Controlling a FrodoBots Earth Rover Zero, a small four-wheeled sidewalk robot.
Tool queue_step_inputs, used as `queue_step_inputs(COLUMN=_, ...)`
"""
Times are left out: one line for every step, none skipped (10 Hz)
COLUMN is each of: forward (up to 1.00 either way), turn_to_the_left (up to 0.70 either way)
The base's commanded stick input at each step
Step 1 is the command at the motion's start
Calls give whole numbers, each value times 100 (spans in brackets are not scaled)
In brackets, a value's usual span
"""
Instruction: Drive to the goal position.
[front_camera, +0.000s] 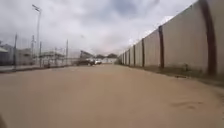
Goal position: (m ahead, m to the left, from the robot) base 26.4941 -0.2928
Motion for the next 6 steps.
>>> queue_step_inputs(forward=100, turn_to_the_left=0)
queue_step_inputs(forward=100, turn_to_the_left=0)
queue_step_inputs(forward=100, turn_to_the_left=0)
queue_step_inputs(forward=100, turn_to_the_left=0)
queue_step_inputs(forward=100, turn_to_the_left=0)
queue_step_inputs(forward=100, turn_to_the_left=0)
